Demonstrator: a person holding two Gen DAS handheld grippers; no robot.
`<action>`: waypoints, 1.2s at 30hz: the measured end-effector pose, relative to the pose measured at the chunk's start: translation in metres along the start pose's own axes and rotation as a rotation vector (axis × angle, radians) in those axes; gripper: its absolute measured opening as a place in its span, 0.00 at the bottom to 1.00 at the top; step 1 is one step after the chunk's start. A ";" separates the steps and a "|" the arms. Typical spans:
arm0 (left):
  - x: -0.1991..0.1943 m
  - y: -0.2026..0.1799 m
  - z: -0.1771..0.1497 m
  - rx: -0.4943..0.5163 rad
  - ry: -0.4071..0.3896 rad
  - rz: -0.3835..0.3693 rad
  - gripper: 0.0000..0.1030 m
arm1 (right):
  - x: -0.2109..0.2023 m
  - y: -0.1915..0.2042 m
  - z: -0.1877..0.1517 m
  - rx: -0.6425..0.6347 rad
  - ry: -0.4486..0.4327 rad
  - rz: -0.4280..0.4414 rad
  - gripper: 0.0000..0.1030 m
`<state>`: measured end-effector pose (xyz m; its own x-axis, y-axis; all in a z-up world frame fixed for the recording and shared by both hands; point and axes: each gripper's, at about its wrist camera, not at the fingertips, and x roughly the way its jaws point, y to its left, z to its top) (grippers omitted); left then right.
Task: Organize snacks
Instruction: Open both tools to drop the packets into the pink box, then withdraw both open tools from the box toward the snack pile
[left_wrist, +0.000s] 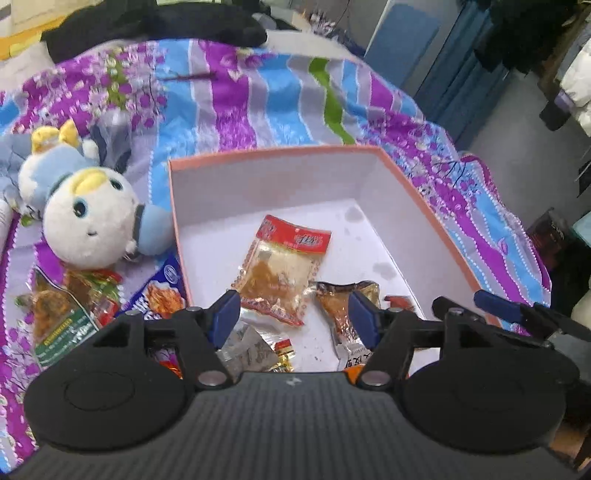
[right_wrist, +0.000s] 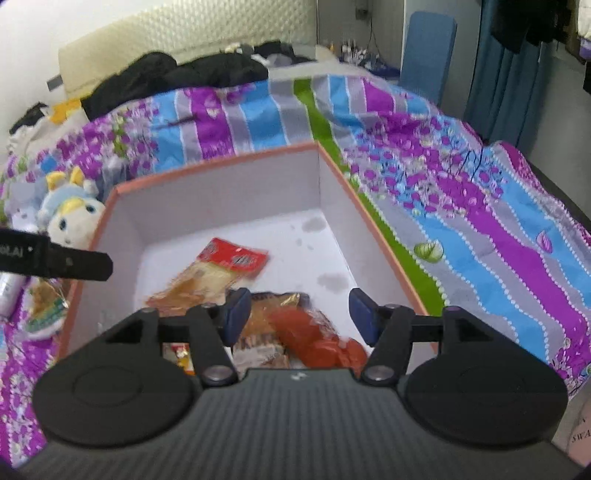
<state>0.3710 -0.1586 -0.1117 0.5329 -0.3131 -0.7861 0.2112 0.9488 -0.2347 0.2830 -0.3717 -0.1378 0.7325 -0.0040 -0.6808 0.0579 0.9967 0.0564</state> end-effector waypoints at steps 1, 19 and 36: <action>-0.006 0.000 0.000 0.008 -0.012 0.001 0.68 | -0.005 0.000 0.002 0.005 -0.014 0.004 0.59; -0.132 0.041 -0.074 0.050 -0.286 0.033 0.68 | -0.105 0.053 -0.011 0.007 -0.272 0.135 0.59; -0.185 0.092 -0.163 -0.014 -0.392 0.078 0.68 | -0.137 0.099 -0.100 0.024 -0.298 0.182 0.59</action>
<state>0.1576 -0.0068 -0.0809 0.8198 -0.2291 -0.5247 0.1476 0.9700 -0.1930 0.1206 -0.2645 -0.1122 0.8977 0.1471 -0.4153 -0.0787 0.9810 0.1774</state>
